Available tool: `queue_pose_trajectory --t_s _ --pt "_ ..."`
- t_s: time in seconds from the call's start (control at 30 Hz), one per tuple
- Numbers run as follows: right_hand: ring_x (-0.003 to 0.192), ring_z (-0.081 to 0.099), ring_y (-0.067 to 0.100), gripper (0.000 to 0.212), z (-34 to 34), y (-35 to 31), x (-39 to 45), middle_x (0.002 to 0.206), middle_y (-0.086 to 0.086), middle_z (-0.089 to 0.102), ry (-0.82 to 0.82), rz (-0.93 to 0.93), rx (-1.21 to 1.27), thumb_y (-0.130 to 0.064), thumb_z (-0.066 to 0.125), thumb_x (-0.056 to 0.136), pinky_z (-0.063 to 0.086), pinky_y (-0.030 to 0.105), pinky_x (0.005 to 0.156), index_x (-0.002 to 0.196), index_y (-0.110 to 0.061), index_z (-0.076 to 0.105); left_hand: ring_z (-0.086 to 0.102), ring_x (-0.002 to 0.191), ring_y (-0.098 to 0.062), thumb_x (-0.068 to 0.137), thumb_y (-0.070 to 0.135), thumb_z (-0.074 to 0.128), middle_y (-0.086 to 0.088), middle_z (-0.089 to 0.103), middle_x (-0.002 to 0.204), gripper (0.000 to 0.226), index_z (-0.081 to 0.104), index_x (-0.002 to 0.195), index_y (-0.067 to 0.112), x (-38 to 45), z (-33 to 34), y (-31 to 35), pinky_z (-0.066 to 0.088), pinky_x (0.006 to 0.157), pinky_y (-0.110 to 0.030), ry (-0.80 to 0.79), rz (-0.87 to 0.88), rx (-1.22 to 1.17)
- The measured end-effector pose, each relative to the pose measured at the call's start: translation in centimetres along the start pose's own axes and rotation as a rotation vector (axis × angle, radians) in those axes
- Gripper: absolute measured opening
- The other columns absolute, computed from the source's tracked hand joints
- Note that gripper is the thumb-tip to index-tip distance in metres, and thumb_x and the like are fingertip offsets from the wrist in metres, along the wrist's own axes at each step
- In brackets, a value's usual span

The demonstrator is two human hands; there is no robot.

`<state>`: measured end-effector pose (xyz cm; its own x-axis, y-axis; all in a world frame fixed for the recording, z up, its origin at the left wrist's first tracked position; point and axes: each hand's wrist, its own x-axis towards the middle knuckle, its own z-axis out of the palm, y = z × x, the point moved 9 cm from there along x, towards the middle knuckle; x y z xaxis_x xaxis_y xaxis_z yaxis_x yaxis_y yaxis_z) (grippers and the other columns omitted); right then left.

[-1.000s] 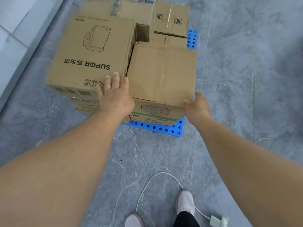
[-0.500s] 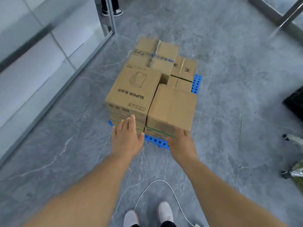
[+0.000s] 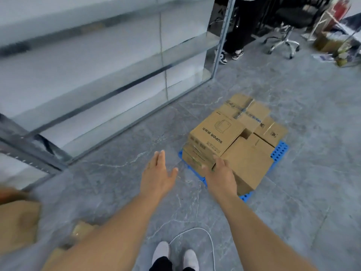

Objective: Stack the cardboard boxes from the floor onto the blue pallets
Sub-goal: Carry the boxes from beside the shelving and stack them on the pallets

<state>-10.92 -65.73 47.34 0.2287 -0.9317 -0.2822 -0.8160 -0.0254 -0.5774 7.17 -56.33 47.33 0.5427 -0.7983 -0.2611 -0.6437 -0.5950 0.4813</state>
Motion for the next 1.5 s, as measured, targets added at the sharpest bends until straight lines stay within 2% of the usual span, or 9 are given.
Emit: queue_pose_trajectory --t_s 0.13,0.23,0.33,0.57,0.73,0.83,1.03,1.3,1.5 --pt "0.120 0.047 0.022 0.054 -0.5 -4.7 -2.2 0.142 0.003 0.036 0.002 -0.130 -0.002 -0.039 0.048 0.091 0.036 0.030 0.079 0.139 -0.016 0.037 0.013 0.144 -0.022 0.092 0.046 0.047 -0.005 0.007 0.158 0.077 0.005 0.150 0.018 -4.1 -3.3 -2.9 0.017 0.114 -0.036 0.119 -0.129 -0.096" --pt "0.128 0.039 0.021 0.056 0.2 -8.0 -4.2 0.144 0.004 0.035 -0.048 -0.253 0.028 -0.038 0.050 0.091 0.037 0.034 0.093 0.140 -0.015 0.036 0.013 0.144 -0.021 0.092 0.047 0.047 -0.005 0.007 0.158 0.077 0.005 0.150 0.019 -7.3 -4.9 -5.4 0.016 0.114 -0.035 0.209 -0.224 -0.161" --pt "0.127 0.041 0.020 0.057 1.9 -11.1 -6.5 0.145 0.003 0.033 -0.105 -0.383 0.040 -0.041 0.049 0.092 0.037 0.035 0.097 0.141 -0.017 0.035 0.012 0.144 -0.021 0.092 0.047 0.047 -0.006 0.008 0.158 0.077 0.006 0.150 0.017 -10.3 -6.4 -7.6 0.015 0.114 -0.035 0.307 -0.295 -0.225" --pt "0.125 0.043 0.021 0.055 8.9 -17.6 -13.5 0.143 0.005 0.035 -0.296 -0.614 0.081 -0.039 0.050 0.092 0.040 0.038 0.099 0.140 -0.015 0.037 0.011 0.145 -0.020 0.090 0.052 0.047 -0.003 0.007 0.158 0.080 0.005 0.150 0.020 -18.5 -8.2 -15.1 0.018 0.113 -0.036 0.491 -0.538 -0.333" --pt "0.125 0.044 0.020 0.055 14.5 -21.4 -19.9 0.141 0.005 0.037 -0.435 -0.764 0.023 -0.040 0.050 0.092 0.040 0.037 0.098 0.140 -0.015 0.037 0.012 0.144 -0.023 0.090 0.046 0.051 -0.007 0.010 0.158 0.080 0.008 0.150 0.015 -24.2 -9.4 -20.7 0.014 0.114 -0.038 0.623 -0.681 -0.436" --pt "0.128 0.041 0.020 0.056 17.7 -23.5 -23.6 0.143 0.004 0.035 -0.511 -0.826 -0.025 -0.041 0.049 0.092 0.039 0.040 0.102 0.140 -0.015 0.037 0.011 0.144 -0.022 0.090 0.046 0.050 -0.007 0.009 0.158 0.080 0.007 0.150 0.016 -27.2 -10.0 -24.1 0.013 0.116 -0.039 0.674 -0.754 -0.471" --pt "0.127 0.042 0.020 0.055 24.3 -28.7 -30.9 0.141 0.005 0.037 -0.579 -0.930 -0.064 -0.039 0.050 0.092 0.038 0.037 0.101 0.139 -0.015 0.038 0.013 0.144 -0.023 0.089 0.047 0.052 -0.006 0.009 0.158 0.081 0.006 0.150 0.018 -32.9 -13.2 -32.0 0.016 0.115 -0.039 0.748 -0.860 -0.502" --pt "0.127 0.042 0.018 0.054 33.8 -35.2 -42.3 0.142 0.002 0.037 -0.654 -1.000 -0.123 -0.042 0.048 0.092 0.037 0.037 0.100 0.140 -0.018 0.037 0.005 0.145 -0.020 0.088 0.050 0.051 -0.004 0.000 0.159 0.083 0.007 0.150 0.018 -41.3 -18.4 -44.1 0.013 0.115 -0.036 0.843 -0.950 -0.507" --pt "0.124 0.045 0.016 0.053 39.7 -39.2 -48.9 0.143 0.000 0.037 -0.680 -0.980 -0.071 -0.047 0.042 0.094 0.041 0.038 0.098 0.139 -0.019 0.038 0.008 0.145 -0.021 0.088 0.053 0.049 -0.003 -0.002 0.159 0.081 0.010 0.150 0.020 -46.3 -21.5 -52.0 0.017 0.114 -0.038 0.858 -0.982 -0.460"
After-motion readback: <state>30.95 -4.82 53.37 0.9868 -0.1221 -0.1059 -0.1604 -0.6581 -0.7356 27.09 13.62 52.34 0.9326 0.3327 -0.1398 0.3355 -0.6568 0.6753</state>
